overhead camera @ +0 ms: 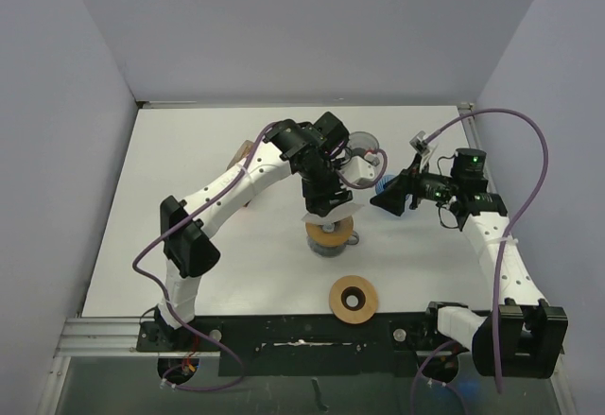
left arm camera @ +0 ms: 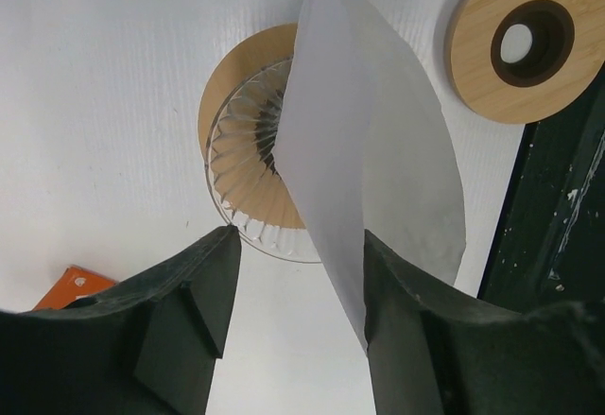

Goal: Place the coffee filter in the dripper
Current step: Place the coffee filter in the coffee dripper.

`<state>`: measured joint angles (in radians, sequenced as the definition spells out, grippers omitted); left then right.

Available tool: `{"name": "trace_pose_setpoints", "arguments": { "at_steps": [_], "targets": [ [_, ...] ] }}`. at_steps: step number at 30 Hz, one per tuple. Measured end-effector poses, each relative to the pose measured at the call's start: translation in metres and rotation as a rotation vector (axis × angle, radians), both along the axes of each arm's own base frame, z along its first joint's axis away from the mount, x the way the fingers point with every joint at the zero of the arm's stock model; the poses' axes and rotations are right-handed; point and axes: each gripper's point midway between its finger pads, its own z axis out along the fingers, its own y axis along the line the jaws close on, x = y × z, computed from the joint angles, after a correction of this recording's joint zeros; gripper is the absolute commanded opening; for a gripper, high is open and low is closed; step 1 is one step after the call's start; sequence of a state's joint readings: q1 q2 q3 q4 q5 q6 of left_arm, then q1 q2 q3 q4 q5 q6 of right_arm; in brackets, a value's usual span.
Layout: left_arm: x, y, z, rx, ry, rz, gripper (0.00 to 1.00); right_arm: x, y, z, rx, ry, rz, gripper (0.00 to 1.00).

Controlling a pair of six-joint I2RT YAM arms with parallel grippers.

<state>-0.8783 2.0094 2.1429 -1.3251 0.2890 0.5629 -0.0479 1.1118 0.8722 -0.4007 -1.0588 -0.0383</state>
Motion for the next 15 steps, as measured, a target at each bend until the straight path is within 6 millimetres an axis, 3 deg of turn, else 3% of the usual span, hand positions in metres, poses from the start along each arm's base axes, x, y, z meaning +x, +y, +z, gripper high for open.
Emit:
{"name": "trace_pose_setpoints", "arguments": {
  "at_steps": [15],
  "targets": [
    [0.0, 0.01, 0.01, -0.049, -0.034, 0.145, 0.67, -0.003, 0.023, 0.0, 0.001, 0.025, 0.083, 0.77]
  ]
}}
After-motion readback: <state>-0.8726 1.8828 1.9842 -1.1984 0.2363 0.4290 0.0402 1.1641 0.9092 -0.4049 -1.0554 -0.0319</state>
